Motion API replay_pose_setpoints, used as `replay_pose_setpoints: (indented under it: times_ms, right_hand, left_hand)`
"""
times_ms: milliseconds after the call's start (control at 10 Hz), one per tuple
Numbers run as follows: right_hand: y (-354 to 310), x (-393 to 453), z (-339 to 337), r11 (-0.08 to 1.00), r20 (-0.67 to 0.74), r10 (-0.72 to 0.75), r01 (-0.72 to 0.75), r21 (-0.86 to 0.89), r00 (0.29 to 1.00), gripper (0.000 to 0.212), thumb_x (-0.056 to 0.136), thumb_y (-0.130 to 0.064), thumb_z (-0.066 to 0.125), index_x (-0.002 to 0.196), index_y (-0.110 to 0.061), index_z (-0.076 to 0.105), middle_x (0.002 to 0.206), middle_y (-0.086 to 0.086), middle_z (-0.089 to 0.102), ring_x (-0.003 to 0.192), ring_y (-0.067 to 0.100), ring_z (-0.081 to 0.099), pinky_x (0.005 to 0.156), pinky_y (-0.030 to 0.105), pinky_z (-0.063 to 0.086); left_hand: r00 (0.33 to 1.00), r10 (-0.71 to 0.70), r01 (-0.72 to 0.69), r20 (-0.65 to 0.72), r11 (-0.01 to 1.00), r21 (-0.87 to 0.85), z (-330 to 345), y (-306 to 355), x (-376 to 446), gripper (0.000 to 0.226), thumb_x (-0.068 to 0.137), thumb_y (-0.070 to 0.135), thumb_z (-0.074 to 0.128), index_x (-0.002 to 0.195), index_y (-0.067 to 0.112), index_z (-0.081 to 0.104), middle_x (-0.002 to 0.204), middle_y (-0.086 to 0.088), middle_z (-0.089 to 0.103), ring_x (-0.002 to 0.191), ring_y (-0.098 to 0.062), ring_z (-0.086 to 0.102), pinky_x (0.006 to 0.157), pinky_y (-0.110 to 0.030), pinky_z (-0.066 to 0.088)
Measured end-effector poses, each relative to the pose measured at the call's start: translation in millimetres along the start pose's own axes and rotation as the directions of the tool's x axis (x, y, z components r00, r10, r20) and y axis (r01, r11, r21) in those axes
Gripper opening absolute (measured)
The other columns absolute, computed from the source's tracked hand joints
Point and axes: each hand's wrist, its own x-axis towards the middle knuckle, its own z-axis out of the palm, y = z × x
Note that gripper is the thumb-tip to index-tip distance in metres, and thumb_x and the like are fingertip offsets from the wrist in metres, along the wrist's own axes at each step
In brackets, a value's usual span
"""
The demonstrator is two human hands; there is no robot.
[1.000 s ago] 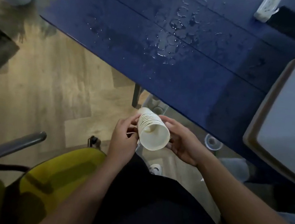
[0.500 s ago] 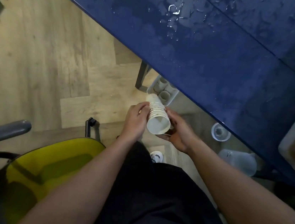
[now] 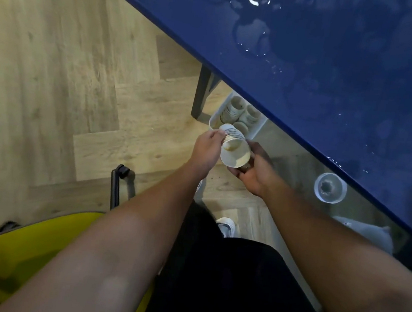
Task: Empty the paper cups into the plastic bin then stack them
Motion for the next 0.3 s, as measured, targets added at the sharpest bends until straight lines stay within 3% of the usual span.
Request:
replay_pose_setpoints:
  times_ms: [100, 200, 300]
  right_hand:
    - [-15, 14, 4, 1.000, -0.057, -0.030, 0.030, 0.009, 0.998, 0.030, 0.089, -0.030, 0.069, 0.105, -0.005, 0.062, 0.100, 0.021, 0.066, 0.085, 0.032, 0.064, 0.075, 0.040, 0.049]
    - [-27, 27, 5, 0.999, 0.044, -0.032, 0.031, 0.029, 0.999, 0.031, 0.096, -0.034, 0.062, 0.111, -0.008, 0.058, 0.103, 0.019, 0.060, 0.090, 0.031, 0.063, 0.085, 0.038, 0.050]
    - [-30, 36, -6, 0.995, 0.068, 0.097, -0.098, 0.015, 0.993, 0.054, 0.103, -0.045, 0.046, 0.146, -0.013, 0.037, 0.135, 0.024, 0.047, 0.121, 0.041, 0.057, 0.105, 0.044, 0.048]
  left_hand:
    - [0.997, -0.080, 0.079, -0.005, 0.993, -0.083, 11, 6, 23, 0.025, 0.099, 0.022, 0.051, 0.081, 0.021, 0.068, 0.086, -0.003, 0.065, 0.088, -0.022, 0.059, 0.081, -0.039, 0.050]
    - [0.998, -0.055, 0.058, 0.026, 0.984, -0.169, 18, 13, 37, 0.024, 0.103, 0.027, 0.048, 0.085, 0.023, 0.064, 0.092, 0.000, 0.062, 0.099, -0.023, 0.056, 0.089, -0.042, 0.048]
    - [0.993, -0.114, 0.114, 0.013, 0.969, -0.217, 19, 13, 41, 0.024, 0.108, 0.038, 0.043, 0.111, 0.025, 0.062, 0.114, 0.001, 0.064, 0.117, -0.025, 0.054, 0.104, -0.042, 0.043]
